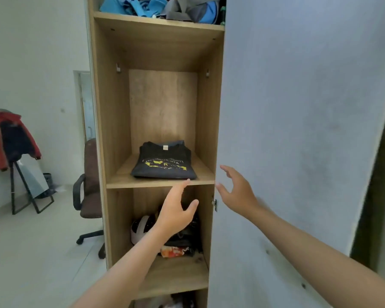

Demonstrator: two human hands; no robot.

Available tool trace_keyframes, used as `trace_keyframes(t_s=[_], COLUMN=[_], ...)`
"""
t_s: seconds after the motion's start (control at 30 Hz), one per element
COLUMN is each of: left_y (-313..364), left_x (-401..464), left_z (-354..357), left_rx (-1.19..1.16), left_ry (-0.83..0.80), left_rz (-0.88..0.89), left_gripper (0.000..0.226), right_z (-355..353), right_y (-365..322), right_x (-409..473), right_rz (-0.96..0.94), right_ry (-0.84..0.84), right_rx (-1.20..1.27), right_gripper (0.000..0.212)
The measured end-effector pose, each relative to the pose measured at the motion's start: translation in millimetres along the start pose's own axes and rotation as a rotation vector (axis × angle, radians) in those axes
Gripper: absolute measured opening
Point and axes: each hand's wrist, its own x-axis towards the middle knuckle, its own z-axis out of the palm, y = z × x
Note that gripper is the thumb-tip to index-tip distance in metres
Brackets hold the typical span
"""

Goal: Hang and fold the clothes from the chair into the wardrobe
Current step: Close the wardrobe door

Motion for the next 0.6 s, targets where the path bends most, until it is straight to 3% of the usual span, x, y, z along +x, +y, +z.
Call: trace_keyframes(t_s=[0.27, 0.4, 0.6], left_y=[137, 187, 209], left_x=[-121, -125, -116], left_z=[102, 129, 154], left_rx=[-0.079, -0.122, -0.093], left_ry=[-0.074, -0.080, -0.139], left_rz=[0.208, 0.293, 0.307], left_gripper=[0.070, 0.066, 0.061], right_z=[-165, -228, -256], right_y=[-12, -10, -6], right_x=[-146, -156, -146], right_rz=[-0.337, -0.333, -0.113], right_ry=[0.207, 0.373, 0.143], right_rx=[-0.272, -0.310, -0.109], right_gripper=[0.042, 0.039, 0.055])
